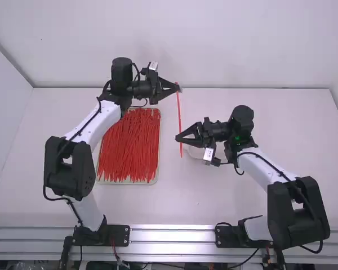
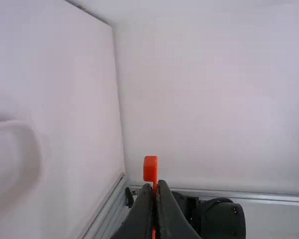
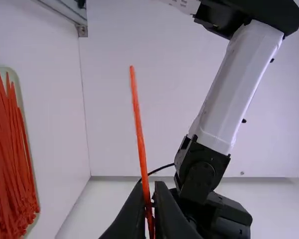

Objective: Fasten the cable tie

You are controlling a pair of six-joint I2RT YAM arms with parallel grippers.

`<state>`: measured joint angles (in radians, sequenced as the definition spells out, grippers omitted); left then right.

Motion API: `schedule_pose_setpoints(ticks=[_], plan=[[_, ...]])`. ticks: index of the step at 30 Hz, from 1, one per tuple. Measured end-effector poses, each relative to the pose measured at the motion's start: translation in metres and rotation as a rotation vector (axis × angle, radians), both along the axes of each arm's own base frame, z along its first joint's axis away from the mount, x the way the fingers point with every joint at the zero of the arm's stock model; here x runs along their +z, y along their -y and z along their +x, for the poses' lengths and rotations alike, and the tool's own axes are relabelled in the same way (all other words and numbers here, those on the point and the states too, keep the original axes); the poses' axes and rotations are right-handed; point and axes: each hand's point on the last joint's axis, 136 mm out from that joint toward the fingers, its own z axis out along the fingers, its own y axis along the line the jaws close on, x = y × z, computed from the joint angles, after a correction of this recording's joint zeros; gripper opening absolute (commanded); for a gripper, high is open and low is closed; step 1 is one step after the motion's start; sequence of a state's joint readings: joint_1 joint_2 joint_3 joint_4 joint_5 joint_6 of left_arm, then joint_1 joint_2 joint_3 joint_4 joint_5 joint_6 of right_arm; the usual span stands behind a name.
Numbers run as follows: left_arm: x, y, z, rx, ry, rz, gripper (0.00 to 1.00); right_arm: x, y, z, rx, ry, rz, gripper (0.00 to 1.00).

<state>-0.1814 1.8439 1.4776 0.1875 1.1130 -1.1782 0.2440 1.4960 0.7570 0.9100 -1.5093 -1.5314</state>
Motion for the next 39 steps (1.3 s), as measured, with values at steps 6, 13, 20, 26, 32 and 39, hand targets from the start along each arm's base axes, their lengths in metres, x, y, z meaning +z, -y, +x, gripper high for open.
schedule_pose_setpoints(ticks=[6, 13, 20, 26, 32, 39], plan=[[-0.002, 0.0, 0.0, 0.003, -0.013, 0.004, 0.02, 0.0, 0.001, 0.001, -0.005, -0.001, 0.0, 0.0], [-0.002, 0.0, 0.001, 0.008, -0.013, 0.005, 0.02, 0.0, 0.002, 0.002, -0.008, -0.018, -0.004, 0.0], [-0.002, 0.0, 0.001, 0.007, -0.011, 0.006, 0.02, 0.0, 0.002, 0.002, -0.008, -0.116, -0.023, 0.0], [-0.002, 0.001, 0.0, 0.002, 0.005, 0.009, 0.02, 0.0, 0.001, 0.003, -0.014, -0.399, -0.077, 0.0], [-0.003, 0.001, 0.0, 0.004, 0.015, 0.014, 0.02, 0.001, 0.0, 0.011, -0.059, -0.648, -0.105, 0.0], [-0.004, 0.001, 0.001, 0.009, 0.029, 0.02, 0.02, 0.001, -0.005, 0.019, -0.101, -0.829, -0.111, 0.0]])
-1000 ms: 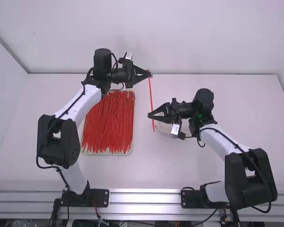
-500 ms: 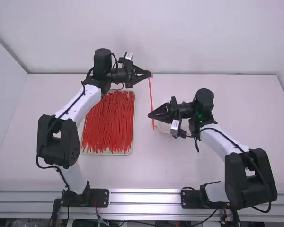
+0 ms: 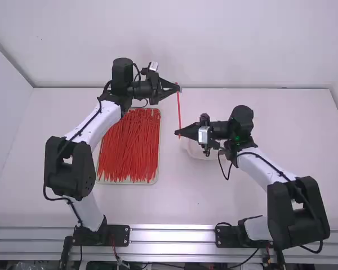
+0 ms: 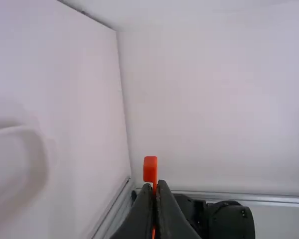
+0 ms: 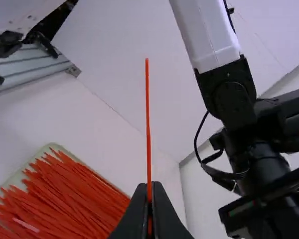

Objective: Fasten the cable tie

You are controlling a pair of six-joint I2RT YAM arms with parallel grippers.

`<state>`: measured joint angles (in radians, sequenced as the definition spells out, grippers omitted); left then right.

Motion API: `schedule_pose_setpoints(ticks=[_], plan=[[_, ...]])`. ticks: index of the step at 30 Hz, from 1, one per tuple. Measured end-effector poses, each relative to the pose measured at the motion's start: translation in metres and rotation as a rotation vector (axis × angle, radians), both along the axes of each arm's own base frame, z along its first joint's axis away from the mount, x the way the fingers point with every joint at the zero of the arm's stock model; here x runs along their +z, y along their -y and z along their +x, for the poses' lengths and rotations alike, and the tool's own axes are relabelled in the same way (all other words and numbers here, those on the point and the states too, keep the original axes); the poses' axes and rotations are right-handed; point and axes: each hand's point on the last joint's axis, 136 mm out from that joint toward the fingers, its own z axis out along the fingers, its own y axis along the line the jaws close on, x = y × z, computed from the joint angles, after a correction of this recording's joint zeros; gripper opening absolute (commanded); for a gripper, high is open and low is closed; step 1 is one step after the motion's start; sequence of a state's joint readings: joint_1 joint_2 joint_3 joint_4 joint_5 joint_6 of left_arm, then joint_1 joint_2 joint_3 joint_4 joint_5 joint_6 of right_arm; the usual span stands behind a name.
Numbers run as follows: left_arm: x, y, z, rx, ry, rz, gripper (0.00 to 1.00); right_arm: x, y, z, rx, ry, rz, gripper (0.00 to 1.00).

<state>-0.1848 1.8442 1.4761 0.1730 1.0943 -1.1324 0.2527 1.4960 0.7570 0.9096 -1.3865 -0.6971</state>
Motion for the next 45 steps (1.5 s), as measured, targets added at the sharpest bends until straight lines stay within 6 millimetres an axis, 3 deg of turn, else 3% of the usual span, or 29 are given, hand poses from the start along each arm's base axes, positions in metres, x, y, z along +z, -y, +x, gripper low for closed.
schedule_pose_setpoints(ticks=[12, 19, 24, 29, 36, 45], plan=[[-0.001, 0.0, -0.001, -0.009, 0.038, 0.011, 0.02, 0.0, 0.0, -0.006, 0.026, -0.068, -0.004, 0.0], [0.01, 0.0, 0.003, -0.019, 0.22, 0.026, 0.02, 0.036, 0.004, 0.005, -0.06, -0.166, 0.078, 0.0], [0.035, 0.001, 0.005, -0.032, 0.53, 0.039, 0.02, 0.065, 0.007, 0.016, -0.117, -0.441, 0.192, 0.0], [0.058, 0.005, -0.011, -0.125, 0.915, 0.048, 0.02, 0.072, 0.008, 0.026, -0.108, -0.845, 0.25, 0.0], [0.06, 0.008, -0.031, -0.236, 1.159, 0.047, 0.02, 0.076, -0.001, 0.023, -0.034, -1.193, 0.261, 0.0], [0.057, 0.008, -0.055, -0.365, 1.353, 0.01, 0.02, 0.075, 0.001, 0.025, 0.008, -1.44, 0.256, 0.0]])
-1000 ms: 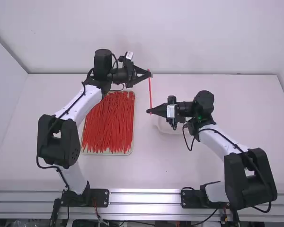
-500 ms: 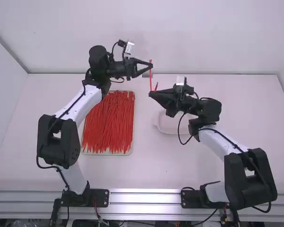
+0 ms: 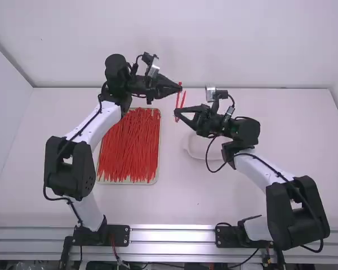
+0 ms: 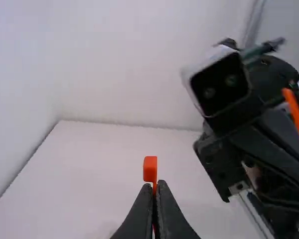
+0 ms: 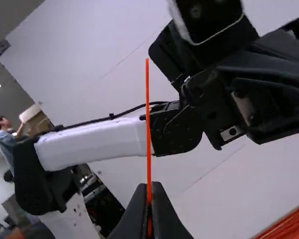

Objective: Fasten the cable tie

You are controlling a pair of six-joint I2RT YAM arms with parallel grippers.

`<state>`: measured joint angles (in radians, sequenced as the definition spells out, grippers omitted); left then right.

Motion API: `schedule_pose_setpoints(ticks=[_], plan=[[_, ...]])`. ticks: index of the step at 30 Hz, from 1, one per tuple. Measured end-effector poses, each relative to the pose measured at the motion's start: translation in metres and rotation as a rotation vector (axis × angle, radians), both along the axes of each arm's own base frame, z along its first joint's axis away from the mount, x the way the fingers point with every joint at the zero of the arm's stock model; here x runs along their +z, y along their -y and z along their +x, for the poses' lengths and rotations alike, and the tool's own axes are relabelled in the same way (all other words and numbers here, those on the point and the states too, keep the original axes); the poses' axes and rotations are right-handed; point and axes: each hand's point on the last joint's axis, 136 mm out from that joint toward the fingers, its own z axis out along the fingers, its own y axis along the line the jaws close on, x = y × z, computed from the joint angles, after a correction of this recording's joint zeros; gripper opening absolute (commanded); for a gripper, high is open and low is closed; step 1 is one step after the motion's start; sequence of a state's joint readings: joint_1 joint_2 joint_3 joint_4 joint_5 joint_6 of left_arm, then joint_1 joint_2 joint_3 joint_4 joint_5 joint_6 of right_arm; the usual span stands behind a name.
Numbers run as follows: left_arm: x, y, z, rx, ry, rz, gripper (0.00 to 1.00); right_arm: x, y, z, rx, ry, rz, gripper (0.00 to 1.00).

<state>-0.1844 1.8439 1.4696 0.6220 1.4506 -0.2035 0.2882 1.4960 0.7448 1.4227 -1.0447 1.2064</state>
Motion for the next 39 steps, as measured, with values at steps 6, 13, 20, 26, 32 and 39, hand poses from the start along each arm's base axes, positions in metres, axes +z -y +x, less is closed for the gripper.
schedule_pose_setpoints(ticks=[6, 13, 20, 26, 32, 39], plan=[[-0.001, 0.0, -0.006, -0.033, 0.072, -0.001, 0.02, -0.01, -0.006, 0.002, 0.028, -0.12, -0.014, 0.0], [0.002, -0.001, -0.008, -0.042, 0.126, -0.007, 0.02, -0.019, -0.01, 0.003, 0.045, -0.201, -0.029, 0.0], [0.0, -0.002, -0.015, -0.085, 0.184, -0.009, 0.02, -0.021, -0.011, 0.004, 0.053, -0.254, -0.029, 0.0], [0.0, -0.002, -0.016, -0.091, 0.196, -0.01, 0.02, -0.025, -0.011, 0.007, 0.047, -0.292, -0.03, 0.0], [0.0, 0.0, -0.017, -0.092, 0.204, -0.011, 0.02, -0.023, -0.01, 0.011, 0.025, -0.296, -0.017, 0.0], [0.001, 0.012, -0.02, -0.093, 0.206, -0.017, 0.02, -0.022, -0.009, 0.014, 0.008, -0.3, -0.007, 0.0]])
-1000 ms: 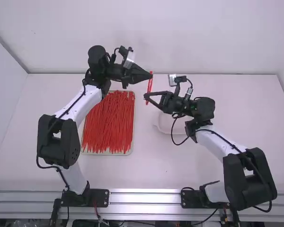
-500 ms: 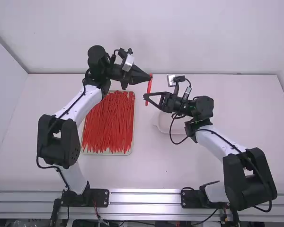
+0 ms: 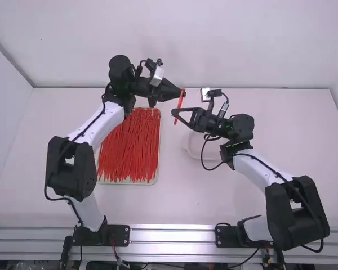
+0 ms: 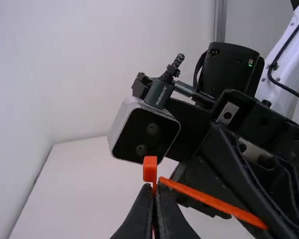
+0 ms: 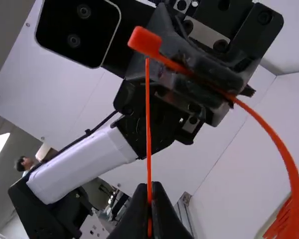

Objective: Fasten the cable tie

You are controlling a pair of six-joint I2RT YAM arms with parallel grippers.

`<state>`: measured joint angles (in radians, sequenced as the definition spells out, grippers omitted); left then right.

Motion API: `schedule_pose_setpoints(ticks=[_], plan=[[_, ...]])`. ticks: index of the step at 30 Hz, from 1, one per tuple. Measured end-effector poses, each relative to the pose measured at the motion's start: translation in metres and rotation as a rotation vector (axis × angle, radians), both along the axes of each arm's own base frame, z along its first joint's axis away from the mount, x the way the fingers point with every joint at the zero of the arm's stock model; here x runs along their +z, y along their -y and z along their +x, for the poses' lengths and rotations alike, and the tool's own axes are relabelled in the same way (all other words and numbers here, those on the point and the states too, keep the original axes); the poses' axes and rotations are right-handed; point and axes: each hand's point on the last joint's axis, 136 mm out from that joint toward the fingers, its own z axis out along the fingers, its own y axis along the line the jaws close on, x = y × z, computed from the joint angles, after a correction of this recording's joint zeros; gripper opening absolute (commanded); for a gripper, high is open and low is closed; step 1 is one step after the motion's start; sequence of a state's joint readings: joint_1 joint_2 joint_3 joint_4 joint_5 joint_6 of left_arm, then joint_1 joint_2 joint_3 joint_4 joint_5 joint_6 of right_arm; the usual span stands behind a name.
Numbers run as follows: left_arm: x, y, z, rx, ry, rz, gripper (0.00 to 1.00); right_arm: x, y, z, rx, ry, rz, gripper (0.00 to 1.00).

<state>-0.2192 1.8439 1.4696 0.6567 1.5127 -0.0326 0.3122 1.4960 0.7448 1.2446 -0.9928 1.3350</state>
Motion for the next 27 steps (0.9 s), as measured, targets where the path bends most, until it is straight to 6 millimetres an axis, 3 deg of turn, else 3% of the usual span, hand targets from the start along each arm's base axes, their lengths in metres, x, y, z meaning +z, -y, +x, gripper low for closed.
schedule_pose_setpoints(ticks=[27], plan=[[-0.0032, -0.0027, 0.006, 0.028, 0.026, -0.004, 0.02, 0.0001, 0.0001, 0.0002, -0.001, 0.0, 0.001, 0.0]])
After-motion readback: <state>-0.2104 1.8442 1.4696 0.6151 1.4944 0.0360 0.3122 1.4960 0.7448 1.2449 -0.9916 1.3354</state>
